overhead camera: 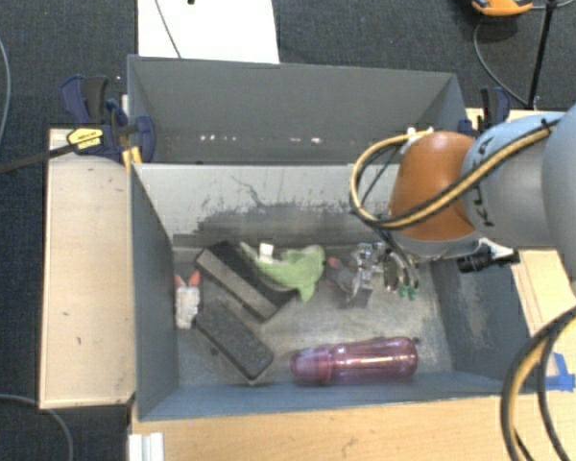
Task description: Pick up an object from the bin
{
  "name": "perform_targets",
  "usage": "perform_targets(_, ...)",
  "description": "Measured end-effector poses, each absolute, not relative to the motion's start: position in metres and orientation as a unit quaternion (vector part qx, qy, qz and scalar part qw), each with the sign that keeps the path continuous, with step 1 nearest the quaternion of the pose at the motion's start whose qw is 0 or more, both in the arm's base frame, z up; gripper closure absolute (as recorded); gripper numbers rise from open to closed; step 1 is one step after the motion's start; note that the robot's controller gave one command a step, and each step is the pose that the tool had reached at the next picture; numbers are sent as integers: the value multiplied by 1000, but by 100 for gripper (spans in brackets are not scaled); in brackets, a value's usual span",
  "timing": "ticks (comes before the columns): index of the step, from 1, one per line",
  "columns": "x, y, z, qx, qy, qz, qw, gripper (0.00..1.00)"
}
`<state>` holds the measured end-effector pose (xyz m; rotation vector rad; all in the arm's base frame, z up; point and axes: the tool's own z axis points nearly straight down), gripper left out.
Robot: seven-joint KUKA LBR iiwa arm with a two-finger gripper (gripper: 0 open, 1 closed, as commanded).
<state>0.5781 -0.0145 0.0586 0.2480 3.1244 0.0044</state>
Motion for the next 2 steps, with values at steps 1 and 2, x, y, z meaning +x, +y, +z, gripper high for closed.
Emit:
perform_targets(1, 578, -15, 68, 79, 997, 2, 5, 100)
perform_targets(2, 578, -15, 76, 79, 997, 1, 4, 100)
